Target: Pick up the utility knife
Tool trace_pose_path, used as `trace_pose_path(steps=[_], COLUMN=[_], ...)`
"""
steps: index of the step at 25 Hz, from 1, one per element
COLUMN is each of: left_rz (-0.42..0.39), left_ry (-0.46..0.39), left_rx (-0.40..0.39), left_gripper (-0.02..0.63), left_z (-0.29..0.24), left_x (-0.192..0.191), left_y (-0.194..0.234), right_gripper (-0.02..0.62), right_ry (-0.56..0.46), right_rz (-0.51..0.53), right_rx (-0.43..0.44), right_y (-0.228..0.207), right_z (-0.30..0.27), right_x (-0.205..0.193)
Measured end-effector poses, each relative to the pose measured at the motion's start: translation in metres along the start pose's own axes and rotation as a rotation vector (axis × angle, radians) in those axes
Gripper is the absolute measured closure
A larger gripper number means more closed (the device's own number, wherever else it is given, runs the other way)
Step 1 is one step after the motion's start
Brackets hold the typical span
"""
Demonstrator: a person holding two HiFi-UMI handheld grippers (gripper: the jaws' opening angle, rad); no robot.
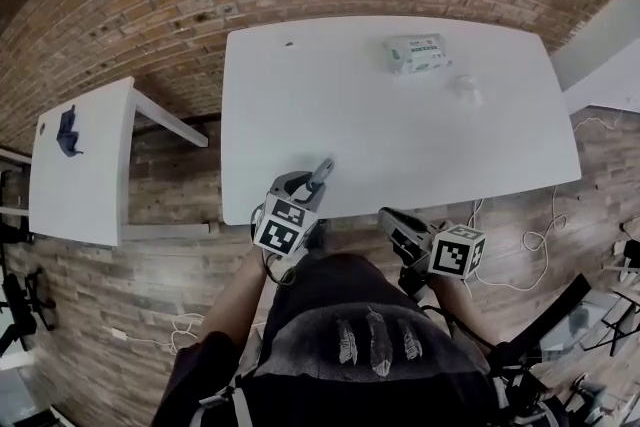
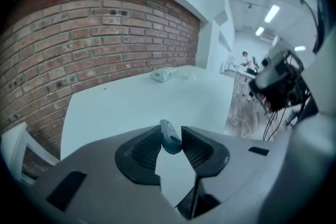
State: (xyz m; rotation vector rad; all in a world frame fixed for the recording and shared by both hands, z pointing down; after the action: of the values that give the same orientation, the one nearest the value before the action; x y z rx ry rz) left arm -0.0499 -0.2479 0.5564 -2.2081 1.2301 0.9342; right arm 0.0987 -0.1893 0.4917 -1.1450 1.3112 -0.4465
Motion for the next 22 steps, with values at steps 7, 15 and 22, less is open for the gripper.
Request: trace_pose_path(steps=[7,15,22], left_rz=[0.262,0.216,0.163], left_ry=[-0.235,-0.413,-0.430], left_rx=[-0.157,-0.273,-0.306], left_gripper=[0.489,0.489,0.489], left_z=[0.054,0.105,0.119], left_x=[0.057,0.101,0.102], left_y=[-0.017,-0.054,-0.066], right_gripper=[0.557,0.449,0.451], right_ry=[-0.057,-0.218,-0.252], right_rz=[-0.142,-0.309,-0.312], right_rx=[0.136,0.349,0.368], right_y=[0.004,0.029,0.037], right_z=[-0.014,-0.035,-0.041], right_x=[0.003,0.044,0.052])
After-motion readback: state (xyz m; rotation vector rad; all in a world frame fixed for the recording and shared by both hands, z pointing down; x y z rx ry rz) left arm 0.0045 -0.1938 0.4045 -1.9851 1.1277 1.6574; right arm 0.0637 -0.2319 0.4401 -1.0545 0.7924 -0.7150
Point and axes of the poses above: the fingertips, and each gripper's own axes: z backward along the fingers, y to its left, x out of its top, the point moved 2 cm from there along z, backward along the fingers, and after that the axes turned 11 degrees about x, right-handed, at the moved point
